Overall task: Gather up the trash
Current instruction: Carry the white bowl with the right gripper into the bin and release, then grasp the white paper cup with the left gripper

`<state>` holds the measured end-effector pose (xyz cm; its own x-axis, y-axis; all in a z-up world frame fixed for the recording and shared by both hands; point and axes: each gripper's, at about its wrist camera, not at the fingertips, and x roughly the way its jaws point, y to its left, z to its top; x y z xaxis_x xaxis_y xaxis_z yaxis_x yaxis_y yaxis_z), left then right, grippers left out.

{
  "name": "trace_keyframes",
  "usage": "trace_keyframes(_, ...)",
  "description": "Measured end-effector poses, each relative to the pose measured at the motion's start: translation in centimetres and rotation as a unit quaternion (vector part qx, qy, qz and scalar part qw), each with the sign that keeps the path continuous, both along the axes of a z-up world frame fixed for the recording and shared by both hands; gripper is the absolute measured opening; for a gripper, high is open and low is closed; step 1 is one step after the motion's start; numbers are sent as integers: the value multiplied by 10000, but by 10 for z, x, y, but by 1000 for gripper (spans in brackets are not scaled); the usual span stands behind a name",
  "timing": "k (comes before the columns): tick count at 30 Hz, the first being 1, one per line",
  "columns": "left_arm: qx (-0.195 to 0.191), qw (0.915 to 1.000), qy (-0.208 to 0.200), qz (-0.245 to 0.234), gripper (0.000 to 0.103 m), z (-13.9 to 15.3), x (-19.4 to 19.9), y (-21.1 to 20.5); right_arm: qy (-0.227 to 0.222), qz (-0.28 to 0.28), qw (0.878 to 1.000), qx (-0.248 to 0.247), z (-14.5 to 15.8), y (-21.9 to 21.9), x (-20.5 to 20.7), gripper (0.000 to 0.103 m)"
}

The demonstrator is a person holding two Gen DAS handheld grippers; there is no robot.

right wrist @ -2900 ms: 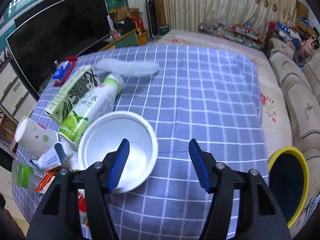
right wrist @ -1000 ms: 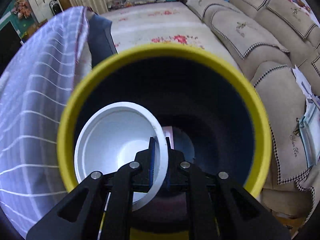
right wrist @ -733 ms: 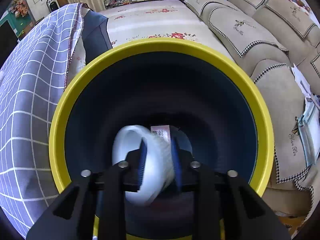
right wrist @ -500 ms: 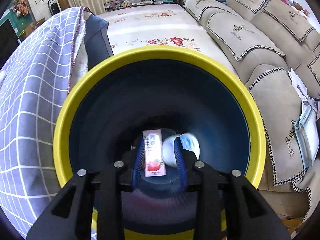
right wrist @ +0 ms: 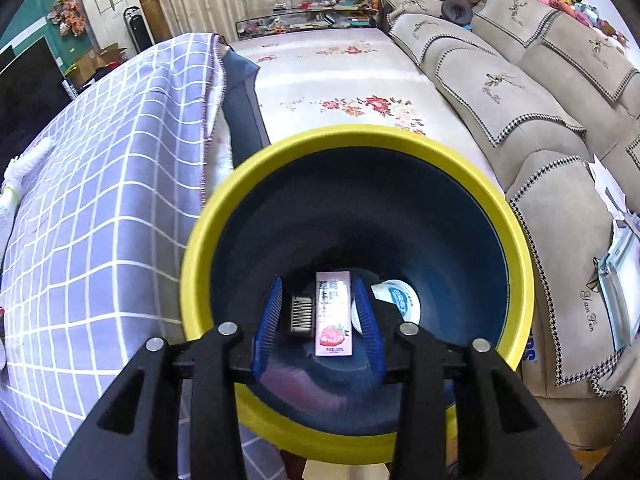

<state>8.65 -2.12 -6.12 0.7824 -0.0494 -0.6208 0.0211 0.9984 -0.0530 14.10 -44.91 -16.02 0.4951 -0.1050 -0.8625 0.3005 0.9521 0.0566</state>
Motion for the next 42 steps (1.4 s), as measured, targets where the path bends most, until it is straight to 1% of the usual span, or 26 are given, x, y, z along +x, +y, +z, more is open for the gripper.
trace_keyframes(4,-131,9998,79,127,98,2,15,17,4,74,10000,-44,0,6,2,38)
trace_keyframes(7,58,9998,133,137,98,0,31,18,10,102,9999,-39,0,10,2,38)
trace_keyframes(9,137,9994,247,173,98,-4,45,20,11,121,9999,-38,0,11,2,39)
trace_keyframes(11,106,9991,347,211,98,-7,55,23,22,150,9999,-52,0,12,2,39)
trace_keyframes(14,-66,9983,536,215,98,-13,70,30,25,152,9999,-76,1,13,3,40)
trace_keyframes(17,-161,9970,717,247,95,-21,81,36,13,145,9999,-80,1,13,4,41)
trace_keyframes(23,-71,9961,864,186,83,-32,91,31,49,225,9997,-75,-2,18,9,41)
trace_keyframes(25,-53,9956,918,185,74,-34,95,31,54,251,9996,-68,-2,20,10,41)
trace_keyframes(26,-54,9953,952,187,73,-35,97,31,58,265,9996,-71,-2,21,11,41)
trace_keyframes(28,-45,9946,1023,193,66,-35,97,31,58,277,9996,-72,-1,21,12,41)
trace_keyframes(30,-58,9939,1091,164,62,-37,99,31,55,274,9996,-68,-1,21,12,41)
trace_keyframes(31,-56,9937,1106,151,56,-37,99,31,61,280,9996,-72,-1,21,11,41)
trace_keyframes(35,-122,9941,1069,132,55,-36,98,33,59,280,9996,-51,-1,21,12,41)
trace_keyframes(42,-51,9974,716,94,55,-15,93,32,18,312,9995,-33,0,23,12,41)
